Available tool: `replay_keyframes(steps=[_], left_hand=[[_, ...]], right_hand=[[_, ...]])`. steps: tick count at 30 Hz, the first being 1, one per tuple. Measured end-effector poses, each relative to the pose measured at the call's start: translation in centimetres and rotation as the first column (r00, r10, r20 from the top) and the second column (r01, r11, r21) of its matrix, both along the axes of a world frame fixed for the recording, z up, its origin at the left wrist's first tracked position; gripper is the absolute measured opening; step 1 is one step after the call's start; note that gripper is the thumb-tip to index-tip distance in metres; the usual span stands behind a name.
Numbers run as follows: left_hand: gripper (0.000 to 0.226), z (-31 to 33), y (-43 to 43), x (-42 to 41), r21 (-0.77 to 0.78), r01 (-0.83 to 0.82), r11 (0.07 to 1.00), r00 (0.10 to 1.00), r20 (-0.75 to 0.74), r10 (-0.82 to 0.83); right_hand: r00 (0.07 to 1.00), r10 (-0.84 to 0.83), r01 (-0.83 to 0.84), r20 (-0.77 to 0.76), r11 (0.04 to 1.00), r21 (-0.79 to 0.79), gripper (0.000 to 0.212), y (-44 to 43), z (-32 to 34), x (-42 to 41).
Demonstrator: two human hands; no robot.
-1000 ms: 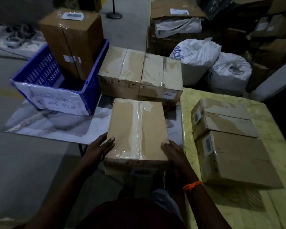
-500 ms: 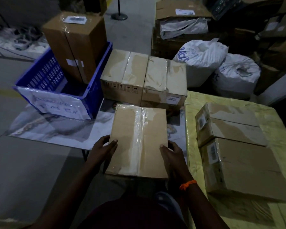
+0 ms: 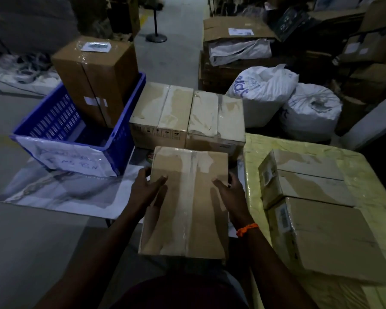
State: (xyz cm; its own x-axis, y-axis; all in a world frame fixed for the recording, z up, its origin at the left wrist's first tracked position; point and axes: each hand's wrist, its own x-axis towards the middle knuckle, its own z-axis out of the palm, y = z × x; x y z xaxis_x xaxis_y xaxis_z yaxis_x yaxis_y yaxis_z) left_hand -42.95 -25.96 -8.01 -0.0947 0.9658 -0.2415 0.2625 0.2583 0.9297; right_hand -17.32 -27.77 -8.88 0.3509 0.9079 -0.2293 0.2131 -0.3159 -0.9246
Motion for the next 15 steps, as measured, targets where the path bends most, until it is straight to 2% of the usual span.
replay_keyframes(steps=[2,7,8,11,12,15], left_hand=[[0.063,1.1,-0.2,0.2,0.057,-0.027,0.998,0.998,0.060,0.024],[0.052,4.4,-0.5,1.3,0.117,-0.123,0.986,0.975,0.198,0.098],[0.052,5.1,-0.6,1.5,0.130,-0.131,0.983,0.972,0.213,0.101],[0.050,5.8,-1.0,1.6,0.128,-0.125,0.984,0.959,0.271,0.086],[0.047,5.8,-1.2,1.6,0.116,-0.121,0.986,0.956,0.283,0.084],[0.049,5.4,-2.0,2.0,0.106,-0.130,0.986,0.953,0.287,0.095]], right_hand=[[0.998,-0.061,0.062,-0.015,0.997,0.048,0.046,-0.4,1.3,0.4],[0.986,-0.128,0.145,-0.111,0.976,0.161,0.034,-1.3,4.4,0.8],[0.980,-0.143,0.167,-0.139,0.970,0.178,0.036,-1.4,4.9,0.7],[0.957,-0.181,0.224,-0.229,0.958,0.180,0.059,-2.0,5.6,0.9],[0.947,-0.193,0.243,-0.256,0.954,0.177,0.059,-2.3,5.7,1.1],[0.931,-0.222,0.283,-0.288,0.940,0.190,0.035,-3.2,5.2,1.6]])
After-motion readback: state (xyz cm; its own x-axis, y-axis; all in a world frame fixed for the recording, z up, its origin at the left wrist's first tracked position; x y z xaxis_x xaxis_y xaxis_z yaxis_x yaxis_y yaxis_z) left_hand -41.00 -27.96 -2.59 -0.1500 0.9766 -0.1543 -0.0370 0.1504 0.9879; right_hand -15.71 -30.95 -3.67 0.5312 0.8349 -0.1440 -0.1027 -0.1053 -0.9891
